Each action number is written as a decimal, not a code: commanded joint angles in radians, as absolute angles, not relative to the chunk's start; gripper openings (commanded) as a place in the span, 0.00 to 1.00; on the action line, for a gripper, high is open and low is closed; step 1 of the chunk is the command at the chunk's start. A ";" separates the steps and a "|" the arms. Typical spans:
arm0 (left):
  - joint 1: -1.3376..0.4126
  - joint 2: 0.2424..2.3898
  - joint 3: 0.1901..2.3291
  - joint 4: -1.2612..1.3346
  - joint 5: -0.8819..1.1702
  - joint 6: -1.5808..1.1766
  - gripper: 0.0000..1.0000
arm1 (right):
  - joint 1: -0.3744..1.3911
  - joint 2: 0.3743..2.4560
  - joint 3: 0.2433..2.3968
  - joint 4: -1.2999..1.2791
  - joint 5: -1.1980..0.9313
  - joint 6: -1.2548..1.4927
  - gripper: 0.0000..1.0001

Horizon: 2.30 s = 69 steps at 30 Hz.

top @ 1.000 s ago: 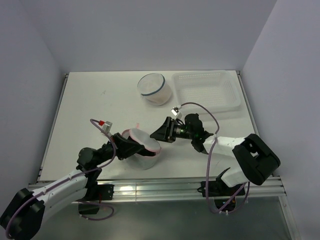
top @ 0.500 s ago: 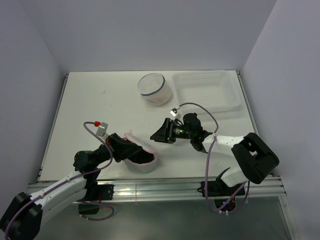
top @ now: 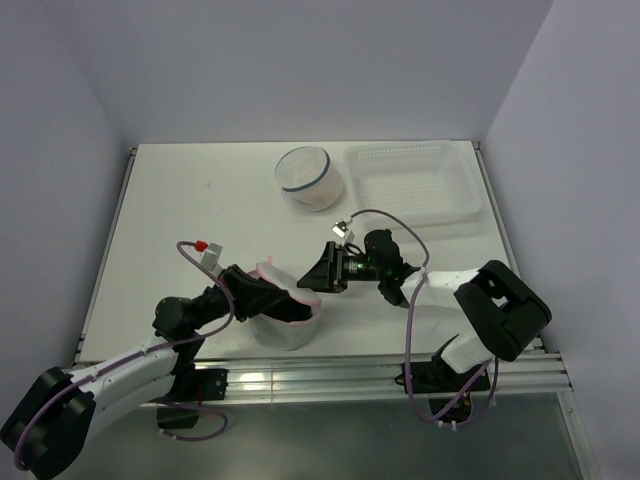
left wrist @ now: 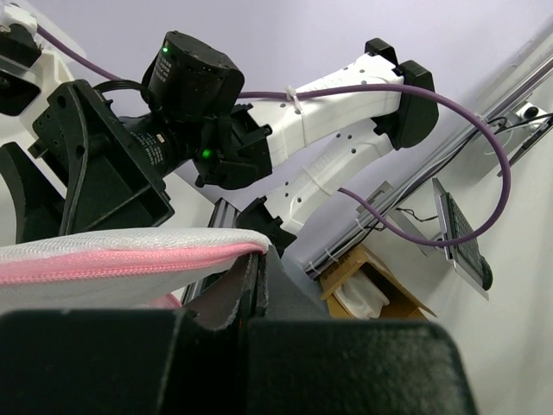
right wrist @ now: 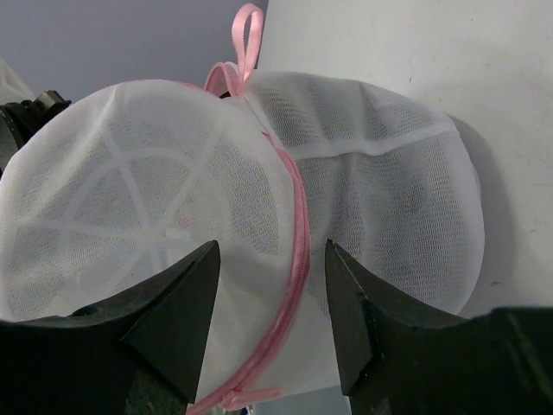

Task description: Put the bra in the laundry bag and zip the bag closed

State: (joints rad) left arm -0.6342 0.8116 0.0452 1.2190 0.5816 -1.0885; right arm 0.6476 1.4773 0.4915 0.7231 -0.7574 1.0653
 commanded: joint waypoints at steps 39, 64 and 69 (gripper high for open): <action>-0.650 0.598 0.170 0.204 0.089 -0.887 0.10 | 0.692 0.882 0.419 0.135 -0.223 1.040 0.00; -0.652 0.693 0.199 0.308 0.227 -0.851 0.00 | 0.822 0.858 0.479 -0.130 -0.002 0.979 0.58; -0.650 0.716 0.199 0.331 0.253 -0.848 0.00 | 0.822 0.876 0.460 -0.068 -0.023 1.005 0.59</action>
